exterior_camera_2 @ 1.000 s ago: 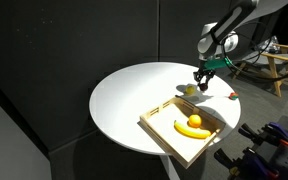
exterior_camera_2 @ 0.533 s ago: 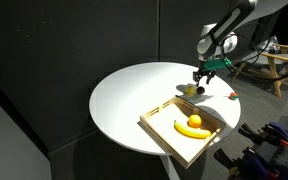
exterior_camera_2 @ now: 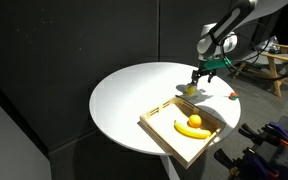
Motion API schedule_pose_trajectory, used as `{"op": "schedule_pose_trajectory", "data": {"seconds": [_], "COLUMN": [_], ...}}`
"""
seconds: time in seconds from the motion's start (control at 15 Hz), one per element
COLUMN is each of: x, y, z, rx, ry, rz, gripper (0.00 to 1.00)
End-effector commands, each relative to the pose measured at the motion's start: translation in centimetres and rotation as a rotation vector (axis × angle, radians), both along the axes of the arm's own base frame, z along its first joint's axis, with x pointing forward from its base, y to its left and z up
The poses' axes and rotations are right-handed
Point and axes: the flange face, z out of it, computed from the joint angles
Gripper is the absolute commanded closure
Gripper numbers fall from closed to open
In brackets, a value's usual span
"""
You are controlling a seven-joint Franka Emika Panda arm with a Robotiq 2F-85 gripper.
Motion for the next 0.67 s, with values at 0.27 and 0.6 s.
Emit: {"op": "schedule_pose_trajectory", "data": {"seconds": [0.27,0.6], "x": [0.1,-0.6], "y": [0.6,1.6], "z": [2.7,4.8], "rx": [0.007,0.028], "ry": [-0.004,0.028], "rz": [0.017,0.081], "gripper": [0.00,0.00]}}
